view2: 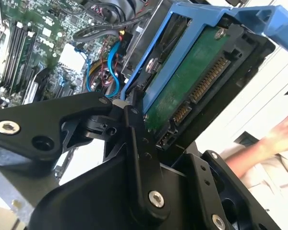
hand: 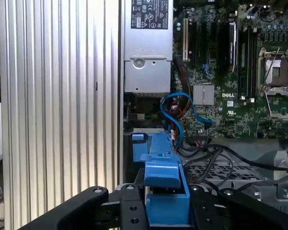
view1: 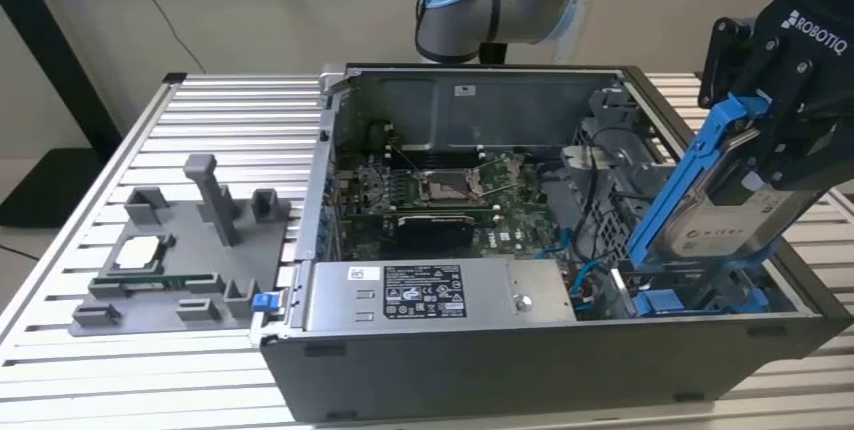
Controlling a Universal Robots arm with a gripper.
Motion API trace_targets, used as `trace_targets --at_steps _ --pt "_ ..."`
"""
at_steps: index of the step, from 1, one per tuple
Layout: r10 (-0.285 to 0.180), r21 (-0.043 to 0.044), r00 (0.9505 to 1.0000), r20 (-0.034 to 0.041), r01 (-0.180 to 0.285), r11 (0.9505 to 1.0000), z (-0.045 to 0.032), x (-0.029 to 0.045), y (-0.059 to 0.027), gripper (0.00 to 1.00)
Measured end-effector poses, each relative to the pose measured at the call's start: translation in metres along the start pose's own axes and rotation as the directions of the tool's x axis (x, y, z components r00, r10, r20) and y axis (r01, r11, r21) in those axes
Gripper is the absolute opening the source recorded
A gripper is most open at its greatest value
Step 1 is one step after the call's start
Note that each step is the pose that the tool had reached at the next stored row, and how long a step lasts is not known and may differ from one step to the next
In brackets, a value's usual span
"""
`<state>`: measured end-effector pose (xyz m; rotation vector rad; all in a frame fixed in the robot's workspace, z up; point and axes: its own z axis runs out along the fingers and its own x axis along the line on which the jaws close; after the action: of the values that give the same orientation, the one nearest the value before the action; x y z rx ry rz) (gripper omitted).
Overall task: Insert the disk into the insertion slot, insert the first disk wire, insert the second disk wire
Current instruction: 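Insert the disk into the insertion slot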
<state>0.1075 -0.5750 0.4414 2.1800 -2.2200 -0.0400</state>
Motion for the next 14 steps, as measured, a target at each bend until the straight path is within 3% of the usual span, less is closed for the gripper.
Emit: trace_targets --at_steps 14 --pt "0.0 0.0 1.0 0.0001 0.0 1.0 0.0039 0.0 -0.0002 0.0"
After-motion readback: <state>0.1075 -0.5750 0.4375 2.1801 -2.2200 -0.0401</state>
